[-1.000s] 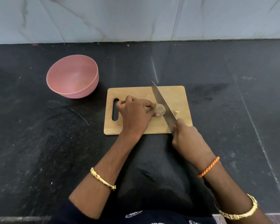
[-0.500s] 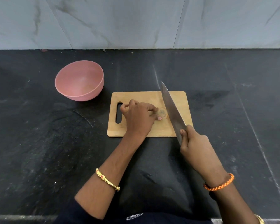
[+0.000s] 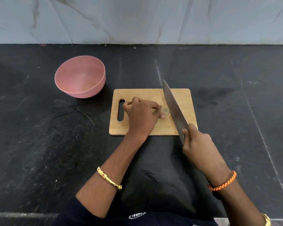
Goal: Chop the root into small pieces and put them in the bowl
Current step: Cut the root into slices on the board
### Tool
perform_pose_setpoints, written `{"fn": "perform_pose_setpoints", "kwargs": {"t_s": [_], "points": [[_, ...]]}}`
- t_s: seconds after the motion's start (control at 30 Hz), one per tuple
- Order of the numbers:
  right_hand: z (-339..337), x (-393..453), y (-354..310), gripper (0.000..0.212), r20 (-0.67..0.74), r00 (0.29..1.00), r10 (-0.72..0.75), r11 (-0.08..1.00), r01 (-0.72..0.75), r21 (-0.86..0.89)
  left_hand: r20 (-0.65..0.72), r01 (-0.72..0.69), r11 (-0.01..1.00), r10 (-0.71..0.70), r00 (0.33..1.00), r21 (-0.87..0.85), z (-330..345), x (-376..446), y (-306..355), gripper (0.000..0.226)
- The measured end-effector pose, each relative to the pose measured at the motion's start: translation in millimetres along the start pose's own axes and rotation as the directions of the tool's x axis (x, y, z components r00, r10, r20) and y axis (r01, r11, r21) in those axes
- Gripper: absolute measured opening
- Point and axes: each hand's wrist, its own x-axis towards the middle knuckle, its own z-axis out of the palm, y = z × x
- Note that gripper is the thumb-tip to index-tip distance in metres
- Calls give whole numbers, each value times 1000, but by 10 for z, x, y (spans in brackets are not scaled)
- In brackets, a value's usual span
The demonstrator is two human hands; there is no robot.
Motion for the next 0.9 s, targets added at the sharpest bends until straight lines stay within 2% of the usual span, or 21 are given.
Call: {"fn": "perform_pose_setpoints", "kwargs": {"t_s": [0.2,0.37,0.53,0.73,0.9], "points": [[7,107,-96,20,-22,1000,6,999,-7,-41,-19,-33,999,33,999,-10,26,8,-26,29],[70,298,-205,15,25,999,22,997,-20,-77,-53,-16,1000,16,998,-3,31,-19,-33,28],[55,49,-87,16,52,996,70,995,-66,-78,-59,0,1000,1,998,9,25,-27,-15,27],[-66,-206,-63,24,-129,992,9,999,-5,36,-34,2,1000,-3,999,-6,-9,-32,2,28],[-41,-62,-91,23,-86,996,-8,1000,7,-5,-31,4,1000,-4,1000,-11,-18,-32,10,29]]}}
